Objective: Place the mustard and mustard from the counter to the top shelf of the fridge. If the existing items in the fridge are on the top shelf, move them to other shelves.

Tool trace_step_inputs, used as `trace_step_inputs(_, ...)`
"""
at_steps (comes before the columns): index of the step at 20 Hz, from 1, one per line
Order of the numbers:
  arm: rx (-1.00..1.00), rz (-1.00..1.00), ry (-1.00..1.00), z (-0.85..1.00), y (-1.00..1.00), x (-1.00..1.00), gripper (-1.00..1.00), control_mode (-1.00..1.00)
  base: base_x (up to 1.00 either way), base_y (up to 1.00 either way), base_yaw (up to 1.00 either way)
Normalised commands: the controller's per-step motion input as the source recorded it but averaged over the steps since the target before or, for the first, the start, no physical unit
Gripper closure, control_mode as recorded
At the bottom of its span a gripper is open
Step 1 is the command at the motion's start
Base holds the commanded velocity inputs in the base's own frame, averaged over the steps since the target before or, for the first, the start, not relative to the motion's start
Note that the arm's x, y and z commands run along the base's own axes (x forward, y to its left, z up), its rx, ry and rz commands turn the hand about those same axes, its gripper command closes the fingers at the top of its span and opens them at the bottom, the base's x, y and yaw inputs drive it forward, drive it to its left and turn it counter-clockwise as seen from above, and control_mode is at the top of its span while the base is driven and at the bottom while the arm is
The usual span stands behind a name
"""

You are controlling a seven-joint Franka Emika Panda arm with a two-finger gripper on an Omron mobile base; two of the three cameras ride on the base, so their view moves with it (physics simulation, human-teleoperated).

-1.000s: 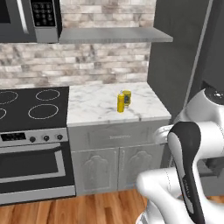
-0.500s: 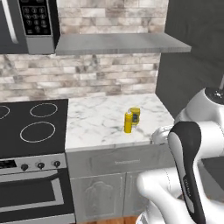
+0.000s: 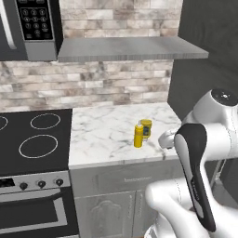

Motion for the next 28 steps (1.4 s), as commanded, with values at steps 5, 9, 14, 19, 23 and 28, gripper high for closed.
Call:
trace_step_inputs(5,0.00,-0.01,0.00,-0.18,0.02,0.65,-1.00,-1.00,0.00,0.00,0.00)
trace_step_inputs(9,0.00,0.00,0.00,-0.29,0.00,0.57,-1.00,-1.00,0.00,0.00,0.00)
trace_step_inputs(14,0.00,0.00,0.00,-0.43,0.01,0.54,-1.00,-1.00,0.00,0.00,0.00)
trace_step_inputs(19,0.00,0.00,0.00,-0.48,0.14,0.58,-1.00,-1.00,0.00,0.00,0.00)
trace_step_inputs(23,0.00,0.00,0.00,-0.51,0.17,0.52,-1.00,-1.00,0.00,0.00,0.00)
trace_step_inputs(28,0.00,0.00,0.00,-0.44,0.06,0.52,-1.00,-1.00,0.00,0.00,0.00)
